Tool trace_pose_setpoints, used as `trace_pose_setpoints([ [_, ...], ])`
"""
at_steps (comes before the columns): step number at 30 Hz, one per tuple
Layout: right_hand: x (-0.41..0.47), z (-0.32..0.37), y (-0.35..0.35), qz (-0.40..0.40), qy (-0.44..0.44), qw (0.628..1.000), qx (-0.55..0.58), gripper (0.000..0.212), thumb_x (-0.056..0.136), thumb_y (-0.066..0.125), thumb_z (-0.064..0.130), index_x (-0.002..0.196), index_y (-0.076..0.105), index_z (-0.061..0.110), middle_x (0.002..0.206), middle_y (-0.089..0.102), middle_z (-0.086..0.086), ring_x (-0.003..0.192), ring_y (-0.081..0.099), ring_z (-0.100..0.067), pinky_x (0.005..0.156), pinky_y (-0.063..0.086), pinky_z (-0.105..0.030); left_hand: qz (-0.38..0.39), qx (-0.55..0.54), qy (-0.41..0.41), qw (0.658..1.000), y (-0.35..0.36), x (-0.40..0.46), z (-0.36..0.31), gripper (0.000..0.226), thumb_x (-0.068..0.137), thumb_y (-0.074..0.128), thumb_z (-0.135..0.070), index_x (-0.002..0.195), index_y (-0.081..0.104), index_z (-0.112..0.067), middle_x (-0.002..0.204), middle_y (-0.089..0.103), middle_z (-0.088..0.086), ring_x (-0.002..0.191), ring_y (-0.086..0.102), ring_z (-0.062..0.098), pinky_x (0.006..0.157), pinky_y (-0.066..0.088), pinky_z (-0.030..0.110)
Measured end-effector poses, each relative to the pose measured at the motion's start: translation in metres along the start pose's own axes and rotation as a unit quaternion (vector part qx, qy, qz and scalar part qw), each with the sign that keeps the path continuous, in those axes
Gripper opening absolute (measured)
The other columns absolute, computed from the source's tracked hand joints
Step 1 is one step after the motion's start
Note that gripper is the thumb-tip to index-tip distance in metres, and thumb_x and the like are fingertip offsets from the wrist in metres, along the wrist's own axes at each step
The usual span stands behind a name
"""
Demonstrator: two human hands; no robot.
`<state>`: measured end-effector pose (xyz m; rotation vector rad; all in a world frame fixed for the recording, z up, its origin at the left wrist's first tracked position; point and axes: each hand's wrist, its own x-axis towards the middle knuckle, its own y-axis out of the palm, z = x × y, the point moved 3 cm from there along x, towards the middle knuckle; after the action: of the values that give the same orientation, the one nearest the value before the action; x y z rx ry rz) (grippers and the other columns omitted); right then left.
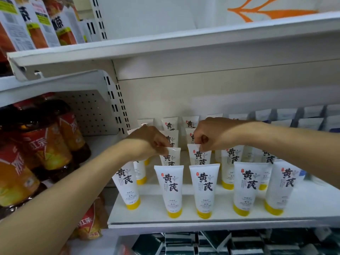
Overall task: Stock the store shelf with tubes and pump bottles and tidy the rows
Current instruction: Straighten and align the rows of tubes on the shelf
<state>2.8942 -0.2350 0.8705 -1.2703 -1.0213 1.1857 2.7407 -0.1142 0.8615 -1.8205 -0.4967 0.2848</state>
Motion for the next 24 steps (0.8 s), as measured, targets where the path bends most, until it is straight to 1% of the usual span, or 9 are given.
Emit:
trace_pose_setpoints([
  [5,-0.001,0.003,-0.001,0.004,-0.006,1.0,0.011,0.013,0.091,0.065,0.025,0.084,0.068,0.014,0.082,0.068,0.001,0.077,0.065,-0.017,0.07,0.051,-0.029,-0.007,-0.028,-0.006,1.0,0.001,0.004,0.001,0.014,0.084,0.074,-0.023,0.097,0.078,-0.025,0.095,0.074,-0.007,0.089,0.067,0.006,0.08,0.053,0.02],
  [8,-0.001,0.003,-0.001,0.006,-0.009,1.0,0.011,0.013,0.091,0.065,0.025,0.088,0.069,0.014,0.084,0.068,0.002,0.08,0.065,-0.017,0.073,0.052,-0.03,-0.008,-0.031,-0.003,0.999,0.003,0.006,0.002,0.014,0.085,0.072,-0.023,0.098,0.078,-0.025,0.094,0.074,-0.009,0.085,0.066,0.003,0.069,0.047,0.008],
  [11,0.0,0.002,0.0,0.007,-0.009,1.0,0.006,0.014,0.091,0.065,0.027,0.087,0.069,0.014,0.084,0.068,0.002,0.078,0.065,-0.017,0.074,0.053,-0.033,-0.002,-0.036,-0.007,0.999,0.003,0.008,0.002,0.012,0.085,0.072,-0.023,0.096,0.077,-0.026,0.088,0.072,-0.013,0.078,0.063,-0.004,0.06,0.044,0.001],
  [13,0.0,0.001,-0.001,0.007,-0.011,1.0,0.008,0.017,0.09,0.066,0.03,0.085,0.069,0.014,0.082,0.068,0.001,0.074,0.063,-0.017,0.07,0.051,-0.031,0.012,-0.042,-0.008,0.999,0.003,0.008,0.004,0.011,0.085,0.072,-0.024,0.095,0.077,-0.028,0.086,0.071,-0.016,0.078,0.064,-0.004,0.064,0.047,0.004],
  [15,0.0,-0.002,-0.003,0.002,-0.008,1.0,0.023,0.023,0.09,0.065,0.037,0.085,0.07,0.015,0.081,0.07,0.002,0.073,0.065,-0.016,0.069,0.051,-0.03,0.034,-0.046,-0.006,0.998,0.002,0.007,0.005,0.012,0.086,0.072,-0.026,0.096,0.076,-0.029,0.091,0.071,-0.016,0.085,0.065,-0.001,0.074,0.054,0.017],
  [16,0.001,-0.004,-0.006,-0.005,-0.007,0.999,0.031,0.027,0.09,0.063,0.041,0.084,0.071,0.015,0.08,0.07,0.001,0.071,0.065,-0.016,0.069,0.052,-0.03,0.042,-0.044,-0.005,0.998,0.002,0.007,0.005,0.013,0.086,0.072,-0.027,0.098,0.075,-0.03,0.093,0.071,-0.016,0.087,0.065,-0.001,0.077,0.055,0.02],
  [18,0.002,-0.008,-0.013,-0.031,-0.01,0.999,0.044,0.031,0.092,0.06,0.042,0.081,0.071,0.014,0.076,0.07,0.0,0.069,0.065,-0.018,0.068,0.053,-0.033,0.047,-0.043,0.0,0.998,0.0,0.007,0.005,0.015,0.084,0.073,-0.032,0.099,0.075,-0.031,0.093,0.071,-0.018,0.086,0.064,-0.003,0.078,0.054,0.019],
  [21,0.008,-0.018,-0.024,-0.086,-0.014,0.995,0.044,0.026,0.092,0.06,0.035,0.08,0.071,0.015,0.074,0.069,0.001,0.069,0.064,-0.018,0.068,0.051,-0.033,-0.001,-0.046,0.017,0.999,-0.009,0.014,0.006,0.012,0.088,0.068,-0.037,0.098,0.073,-0.033,0.093,0.068,-0.021,0.086,0.061,-0.006,0.074,0.046,0.013],
  [24,0.017,-0.029,-0.03,-0.142,-0.004,0.99,0.022,0.015,0.09,0.06,0.023,0.083,0.072,0.017,0.076,0.064,0.014,0.073,0.062,-0.009,0.071,0.052,-0.034,-0.084,-0.022,0.057,0.995,-0.02,0.028,0.012,0.016,0.093,0.06,-0.033,0.105,0.07,-0.028,0.1,0.062,-0.011,0.09,0.057,0.004,0.078,0.043,0.018],
])
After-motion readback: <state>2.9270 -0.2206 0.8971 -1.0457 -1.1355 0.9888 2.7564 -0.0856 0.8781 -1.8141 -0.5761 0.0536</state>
